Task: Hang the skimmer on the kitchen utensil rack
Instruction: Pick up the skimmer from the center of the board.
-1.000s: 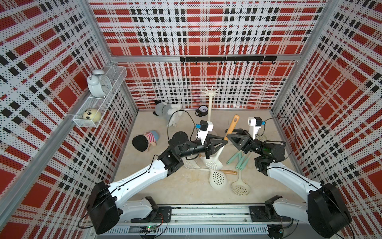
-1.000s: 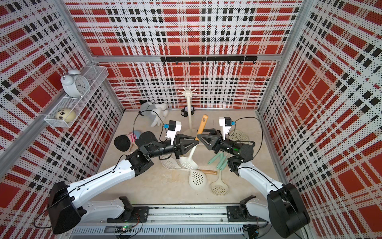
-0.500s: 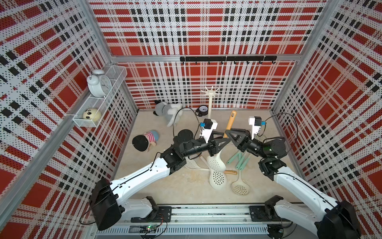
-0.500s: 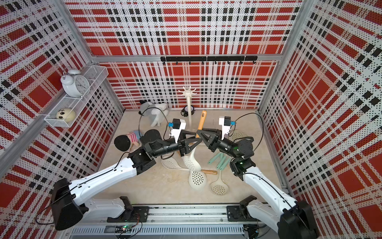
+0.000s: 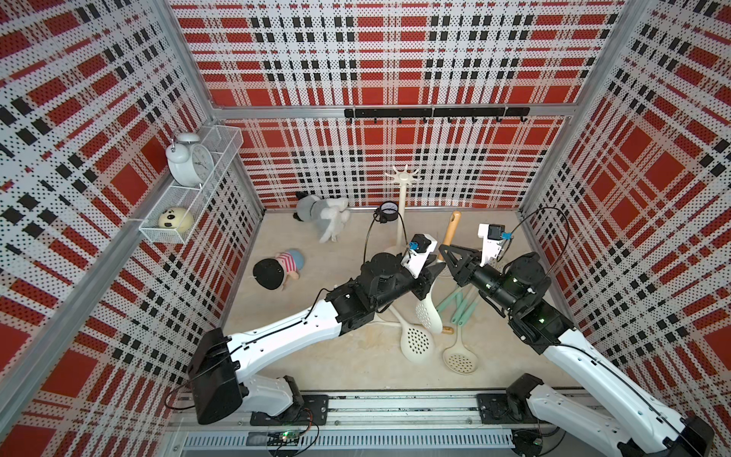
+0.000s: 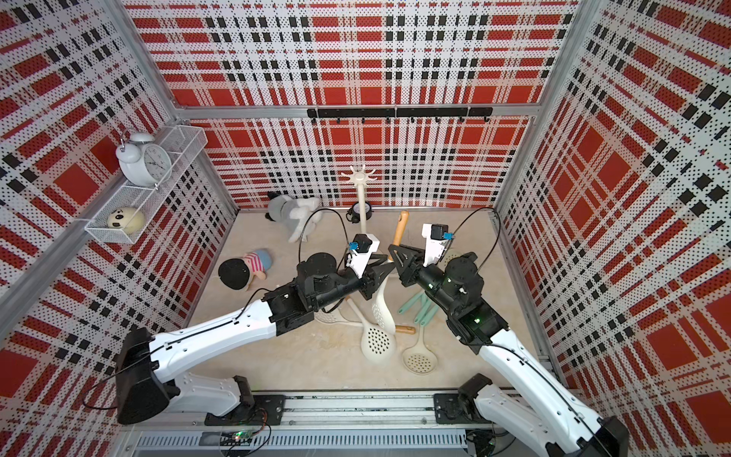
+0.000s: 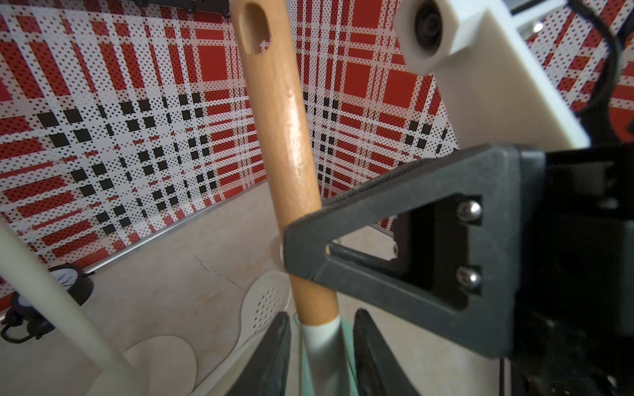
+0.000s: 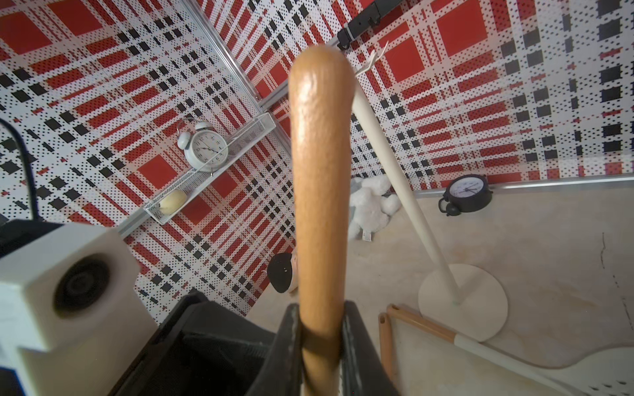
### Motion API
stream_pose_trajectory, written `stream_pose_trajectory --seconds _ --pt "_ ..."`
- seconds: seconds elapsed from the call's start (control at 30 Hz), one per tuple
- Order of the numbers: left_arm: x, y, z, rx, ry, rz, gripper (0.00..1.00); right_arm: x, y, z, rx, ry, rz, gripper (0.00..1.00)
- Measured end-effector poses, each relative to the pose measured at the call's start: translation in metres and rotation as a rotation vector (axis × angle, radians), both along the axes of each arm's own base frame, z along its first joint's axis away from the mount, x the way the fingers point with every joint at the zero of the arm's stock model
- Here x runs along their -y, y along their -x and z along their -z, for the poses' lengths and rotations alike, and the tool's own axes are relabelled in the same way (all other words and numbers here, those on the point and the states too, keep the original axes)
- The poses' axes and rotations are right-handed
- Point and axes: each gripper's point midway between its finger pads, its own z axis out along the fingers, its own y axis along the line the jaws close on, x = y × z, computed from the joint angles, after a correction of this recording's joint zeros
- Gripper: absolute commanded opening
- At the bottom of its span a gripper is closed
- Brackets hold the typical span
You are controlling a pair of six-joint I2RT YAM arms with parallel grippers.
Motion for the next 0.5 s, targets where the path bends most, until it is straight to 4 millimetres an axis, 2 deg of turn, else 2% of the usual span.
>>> stream_pose_trajectory --seconds 0.13,0.27,0.5 --pt "0.002 -0.003 0.006 -0.007 -0.012 -0.010 0.41 0.001 0.002 0.001 -0.008 0.003 0.001 0.00" --pt "0.003 -0.004 0.010 -0.020 -0.013 -0.013 0.43 0.003 0.006 -0.006 0.011 -0.009 -0.004 0.00" --pt "0.005 -0.003 0.010 -0.038 0.003 -0.004 0.00 0.004 0.009 -0.013 0.037 -0.023 -0.008 0.00"
